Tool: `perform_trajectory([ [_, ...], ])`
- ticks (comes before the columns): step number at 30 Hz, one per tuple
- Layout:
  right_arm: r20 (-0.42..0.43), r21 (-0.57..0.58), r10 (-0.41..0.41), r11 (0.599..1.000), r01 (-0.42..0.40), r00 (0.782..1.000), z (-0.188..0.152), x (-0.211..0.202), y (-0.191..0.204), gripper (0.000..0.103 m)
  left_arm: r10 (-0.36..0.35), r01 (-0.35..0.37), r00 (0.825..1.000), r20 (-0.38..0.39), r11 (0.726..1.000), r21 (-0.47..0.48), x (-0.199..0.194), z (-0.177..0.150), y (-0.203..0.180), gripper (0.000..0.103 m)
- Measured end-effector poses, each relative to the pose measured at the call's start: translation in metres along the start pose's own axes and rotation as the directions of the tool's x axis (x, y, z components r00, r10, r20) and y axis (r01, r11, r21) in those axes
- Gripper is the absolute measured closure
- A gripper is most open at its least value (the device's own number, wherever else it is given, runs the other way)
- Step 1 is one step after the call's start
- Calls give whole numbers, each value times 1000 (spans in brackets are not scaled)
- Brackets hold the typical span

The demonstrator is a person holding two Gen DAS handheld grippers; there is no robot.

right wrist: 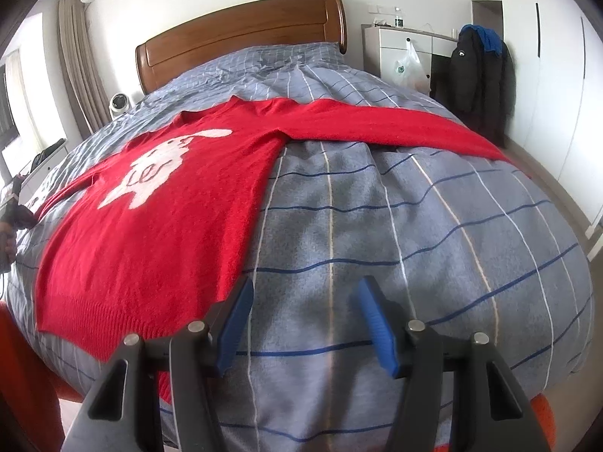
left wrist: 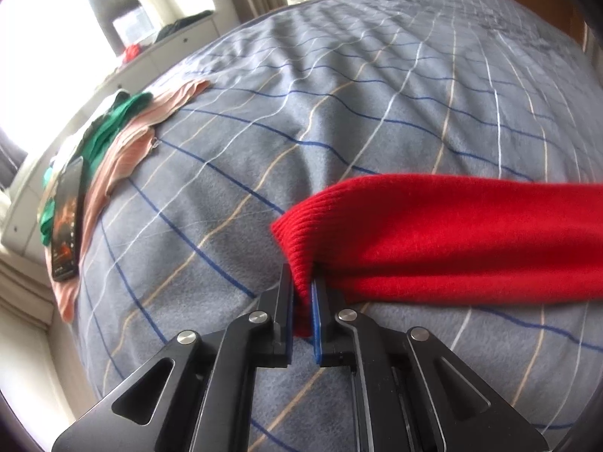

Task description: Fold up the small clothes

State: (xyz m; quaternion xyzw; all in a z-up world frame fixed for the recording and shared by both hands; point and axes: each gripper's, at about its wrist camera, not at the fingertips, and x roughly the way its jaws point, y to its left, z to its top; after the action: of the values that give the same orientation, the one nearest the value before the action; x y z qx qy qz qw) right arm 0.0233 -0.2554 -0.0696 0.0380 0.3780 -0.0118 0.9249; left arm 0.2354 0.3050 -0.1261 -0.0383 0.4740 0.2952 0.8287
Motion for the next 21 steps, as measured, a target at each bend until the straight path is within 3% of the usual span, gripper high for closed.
perform_trajectory([
  [4, 7, 1, -4, 1000, 4, 1000, 0, -2, -1, 45, -23, 23, 1000, 17, 999, -32, -21, -5, 10, 78],
  [6, 12, 1, -7, 1000, 7, 1000, 0, -3, -1, 45, -44, 46, 998, 48, 998, -46, -44, -11, 16, 48],
  [8, 17, 2, -8, 1000, 8, 1000, 0, -4, -1, 41, -82, 87, 992, 92, 995, -50, -67, -20, 20, 35],
  [12, 32, 11, -13, 1000, 13, 999, 0, -6, -2, 34, -213, 216, 971, 109, 976, -15, -113, -49, 12, 30],
  [16, 34, 9, -19, 1000, 18, 999, 0, -7, -1, 34, -362, 361, 928, 91, 932, 27, -151, -89, -17, 21],
  [21, 39, 5, -24, 1000, 24, 999, 0, -8, -1, 34, -426, 421, 902, 73, 904, 73, -171, -128, -61, 19],
])
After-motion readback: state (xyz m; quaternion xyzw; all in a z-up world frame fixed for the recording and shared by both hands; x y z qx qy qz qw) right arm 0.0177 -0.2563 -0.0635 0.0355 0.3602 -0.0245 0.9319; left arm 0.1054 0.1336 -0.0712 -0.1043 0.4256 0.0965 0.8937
